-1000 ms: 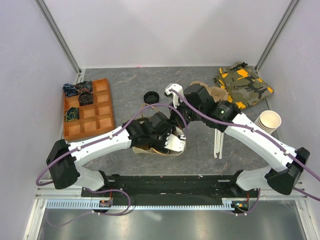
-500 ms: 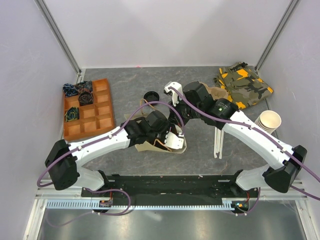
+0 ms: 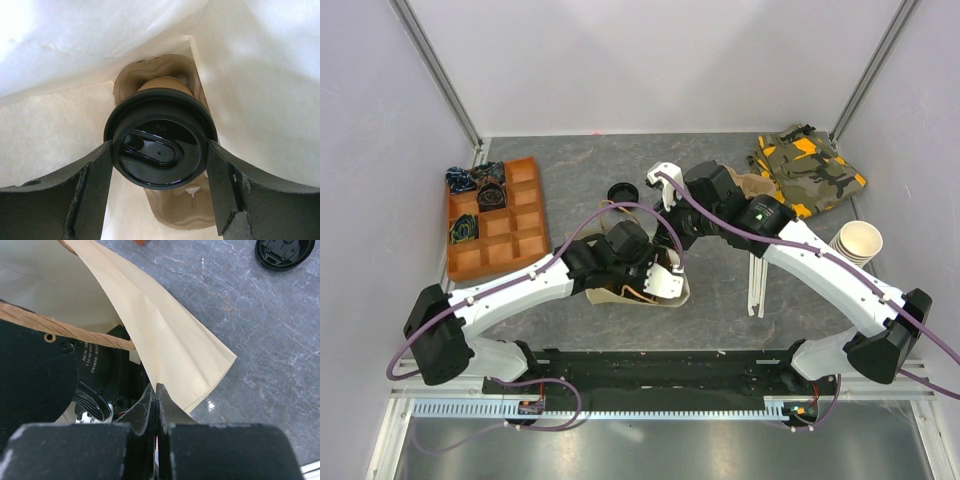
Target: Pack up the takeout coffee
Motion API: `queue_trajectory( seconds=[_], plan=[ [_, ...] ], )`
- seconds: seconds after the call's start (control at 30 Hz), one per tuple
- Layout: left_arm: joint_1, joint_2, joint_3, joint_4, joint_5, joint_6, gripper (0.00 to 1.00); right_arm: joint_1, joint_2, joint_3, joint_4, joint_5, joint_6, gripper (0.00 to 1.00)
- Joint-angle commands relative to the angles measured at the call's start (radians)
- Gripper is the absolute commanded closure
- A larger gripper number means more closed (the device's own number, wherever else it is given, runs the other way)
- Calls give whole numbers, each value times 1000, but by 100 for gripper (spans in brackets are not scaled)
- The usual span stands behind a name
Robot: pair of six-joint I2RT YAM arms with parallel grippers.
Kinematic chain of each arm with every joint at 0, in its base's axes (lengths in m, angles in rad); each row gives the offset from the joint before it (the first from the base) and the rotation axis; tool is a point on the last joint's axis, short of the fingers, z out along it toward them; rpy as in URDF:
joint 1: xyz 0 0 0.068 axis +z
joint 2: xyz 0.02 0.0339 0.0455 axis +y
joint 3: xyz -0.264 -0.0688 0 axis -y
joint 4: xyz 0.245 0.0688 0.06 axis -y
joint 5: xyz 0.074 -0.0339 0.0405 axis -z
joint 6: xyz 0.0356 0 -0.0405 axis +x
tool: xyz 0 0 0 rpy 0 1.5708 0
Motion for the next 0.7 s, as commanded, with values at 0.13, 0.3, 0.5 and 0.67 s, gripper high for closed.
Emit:
queue_trajectory(
  seconds=[0.13,0.3,0.5,0.67],
  plan=[
    [6,-55,14,-7,39,18,30,2,22,46,-6,-12,-6,100],
    [7,-72,11,-2,56,18,8,2,28,52,-6,-10,-6,100],
    [9,-80,10,8,59,19,7,2,32,56,-8,-10,-8,100],
    [13,-104,16,11,74,16,6,0,39,59,-8,-12,-12,100]
  ],
)
